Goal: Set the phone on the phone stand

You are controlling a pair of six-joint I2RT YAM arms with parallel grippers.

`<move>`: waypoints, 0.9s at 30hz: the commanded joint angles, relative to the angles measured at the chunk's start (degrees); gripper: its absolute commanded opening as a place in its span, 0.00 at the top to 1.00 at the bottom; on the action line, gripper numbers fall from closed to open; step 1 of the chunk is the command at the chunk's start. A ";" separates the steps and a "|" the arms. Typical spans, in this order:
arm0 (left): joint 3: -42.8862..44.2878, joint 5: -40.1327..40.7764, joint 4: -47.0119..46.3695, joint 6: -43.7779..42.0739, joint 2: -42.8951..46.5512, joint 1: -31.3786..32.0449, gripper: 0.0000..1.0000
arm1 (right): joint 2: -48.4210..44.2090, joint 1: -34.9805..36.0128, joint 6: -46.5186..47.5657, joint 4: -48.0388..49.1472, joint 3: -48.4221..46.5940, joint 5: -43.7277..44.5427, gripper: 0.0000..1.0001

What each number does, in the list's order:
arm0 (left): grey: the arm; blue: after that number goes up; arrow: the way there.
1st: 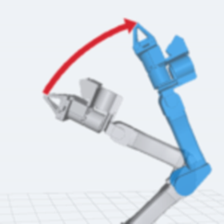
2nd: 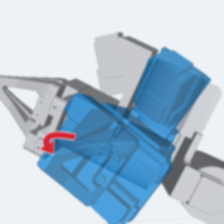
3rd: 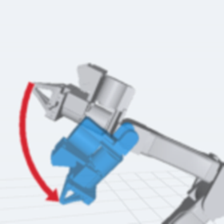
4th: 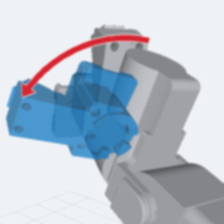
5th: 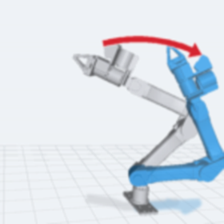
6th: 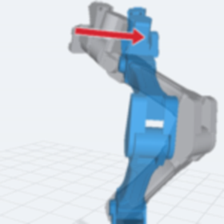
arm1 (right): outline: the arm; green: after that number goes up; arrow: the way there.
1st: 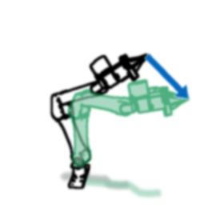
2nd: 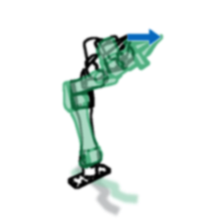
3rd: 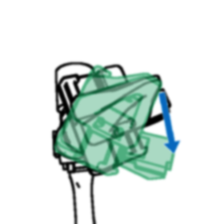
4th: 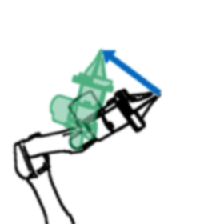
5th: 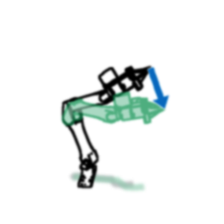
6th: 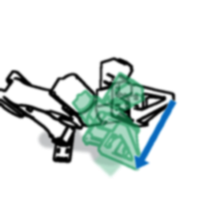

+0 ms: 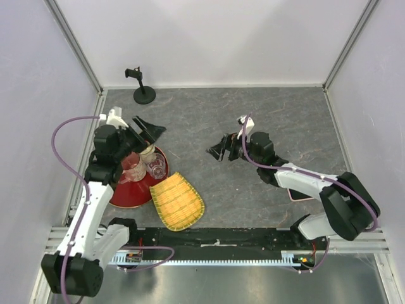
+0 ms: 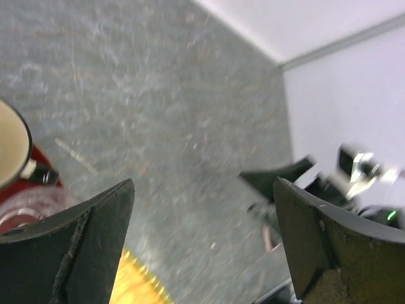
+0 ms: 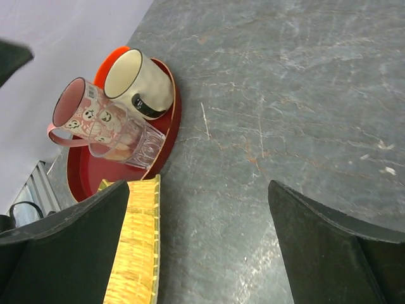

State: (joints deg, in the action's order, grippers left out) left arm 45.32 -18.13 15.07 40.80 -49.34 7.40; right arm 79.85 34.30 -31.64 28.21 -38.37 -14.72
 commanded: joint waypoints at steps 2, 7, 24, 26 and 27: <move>1.16 -12.35 -24.09 20.00 -11.26 -11.60 0.05 | 3.81 2.69 3.24 18.80 2.77 -0.84 0.02; 8.81 -9.82 -27.10 24.15 -24.29 -17.32 0.08 | 3.12 2.96 6.15 21.63 6.72 1.71 0.02; 39.40 7.14 -31.14 26.70 -62.09 -18.91 0.08 | -8.66 2.96 13.18 18.55 12.97 10.41 0.02; 39.67 6.18 -37.99 28.80 -66.05 -18.91 0.08 | -9.36 2.96 13.79 18.29 13.23 11.11 0.02; 39.32 6.70 -40.01 29.68 -66.93 -18.83 0.09 | -9.54 2.87 13.88 18.37 13.58 11.20 0.02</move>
State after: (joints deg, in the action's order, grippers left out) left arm 82.94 -14.15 -15.55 65.76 -111.53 -11.25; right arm 71.96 37.28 -19.97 44.23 -25.98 -5.85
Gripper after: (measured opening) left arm 0.917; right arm 0.982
